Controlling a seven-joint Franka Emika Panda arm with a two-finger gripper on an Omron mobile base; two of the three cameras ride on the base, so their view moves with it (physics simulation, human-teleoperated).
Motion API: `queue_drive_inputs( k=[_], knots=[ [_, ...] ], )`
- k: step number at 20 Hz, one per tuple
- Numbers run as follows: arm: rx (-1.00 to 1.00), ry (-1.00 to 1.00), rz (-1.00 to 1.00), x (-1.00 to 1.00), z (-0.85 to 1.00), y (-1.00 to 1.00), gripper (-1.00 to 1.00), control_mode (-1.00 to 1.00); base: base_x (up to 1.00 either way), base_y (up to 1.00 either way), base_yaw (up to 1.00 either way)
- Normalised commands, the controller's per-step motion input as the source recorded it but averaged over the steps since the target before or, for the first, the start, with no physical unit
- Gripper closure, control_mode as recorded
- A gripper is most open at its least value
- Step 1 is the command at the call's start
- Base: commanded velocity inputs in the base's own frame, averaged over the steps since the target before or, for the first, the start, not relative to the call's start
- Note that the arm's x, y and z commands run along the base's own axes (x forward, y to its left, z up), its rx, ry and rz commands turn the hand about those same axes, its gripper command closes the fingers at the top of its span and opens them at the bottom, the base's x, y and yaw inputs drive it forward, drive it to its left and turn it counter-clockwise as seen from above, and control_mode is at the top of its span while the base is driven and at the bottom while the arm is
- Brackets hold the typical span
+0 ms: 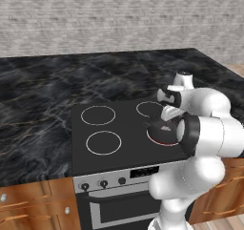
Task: Put the garlic and lime in the pot. Retrieve the spatula and lightly stir the vegetables in the pot.
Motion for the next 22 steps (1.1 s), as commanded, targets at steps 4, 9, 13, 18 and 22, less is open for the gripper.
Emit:
queue_drive_inputs(
  k=[4, 9, 13, 18, 22],
  knots=[
    [0.00, -0.14, -0.02, -0.99, 0.39, 0.23, -1.00, -1.00, 0.00, 0.00, 0.00],
    [0.06, -0.32, -0.23, -0.95, 0.14, 0.54, -1.00, -1.00, 0.00, 0.00, 0.00],
    [0.11, -0.11, -0.37, -0.99, 0.03, 0.43, -1.00, -1.00, 0.00, 0.00, 0.00],
    [0.00, 0.18, -0.24, -0.48, 0.32, 0.03, -1.00, -1.00, 0.00, 0.00, 0.00],
    [0.00, 0.11, -0.18, -0.16, 0.16, -0.01, -1.00, -1.00, 0.00, 0.00, 0.00]
  ],
)
